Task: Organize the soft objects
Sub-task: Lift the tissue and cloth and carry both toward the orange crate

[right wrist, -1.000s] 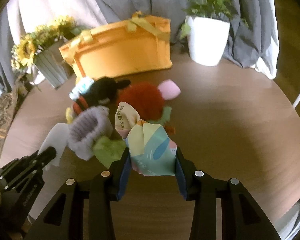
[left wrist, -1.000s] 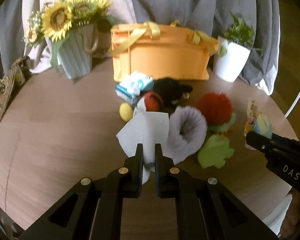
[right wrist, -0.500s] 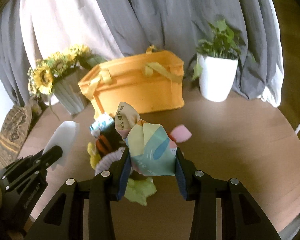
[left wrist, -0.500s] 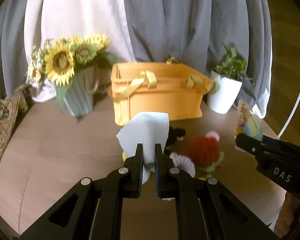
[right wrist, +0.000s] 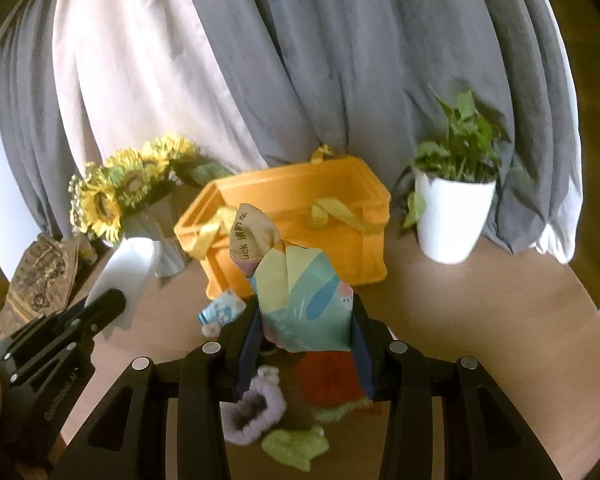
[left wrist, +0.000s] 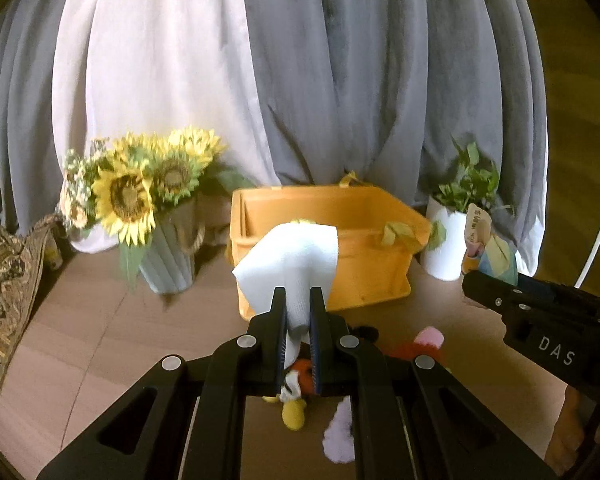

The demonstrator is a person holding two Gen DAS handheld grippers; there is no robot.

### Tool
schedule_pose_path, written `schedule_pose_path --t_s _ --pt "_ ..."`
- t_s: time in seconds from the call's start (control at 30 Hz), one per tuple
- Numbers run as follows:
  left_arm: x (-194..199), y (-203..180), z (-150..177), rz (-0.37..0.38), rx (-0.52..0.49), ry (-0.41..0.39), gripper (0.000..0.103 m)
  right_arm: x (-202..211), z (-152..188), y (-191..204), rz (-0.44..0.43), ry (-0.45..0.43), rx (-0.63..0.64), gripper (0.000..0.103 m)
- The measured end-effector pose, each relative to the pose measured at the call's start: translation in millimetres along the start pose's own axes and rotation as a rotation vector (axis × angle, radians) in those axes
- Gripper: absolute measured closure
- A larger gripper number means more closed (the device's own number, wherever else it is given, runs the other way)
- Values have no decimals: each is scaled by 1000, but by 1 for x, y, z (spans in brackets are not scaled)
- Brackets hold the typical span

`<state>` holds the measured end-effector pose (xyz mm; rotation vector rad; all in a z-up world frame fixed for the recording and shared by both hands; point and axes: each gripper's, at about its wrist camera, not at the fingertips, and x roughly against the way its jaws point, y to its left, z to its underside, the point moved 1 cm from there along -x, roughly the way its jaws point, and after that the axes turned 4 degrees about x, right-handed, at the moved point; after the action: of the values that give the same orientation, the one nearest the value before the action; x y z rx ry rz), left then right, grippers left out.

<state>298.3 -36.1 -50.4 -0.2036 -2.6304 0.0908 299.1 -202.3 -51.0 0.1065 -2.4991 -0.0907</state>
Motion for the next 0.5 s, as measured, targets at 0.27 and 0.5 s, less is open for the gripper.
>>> schedule_pose_path --t_s 0.27,0.5 --pt "-7 -4 -25 -10 -28 -68 91 -8 -26 -1 -19 -67 5 61" --pt "-16 -8 -45 -18 -34 -123 91 -18 -49 -5 -35 -104 7 61"
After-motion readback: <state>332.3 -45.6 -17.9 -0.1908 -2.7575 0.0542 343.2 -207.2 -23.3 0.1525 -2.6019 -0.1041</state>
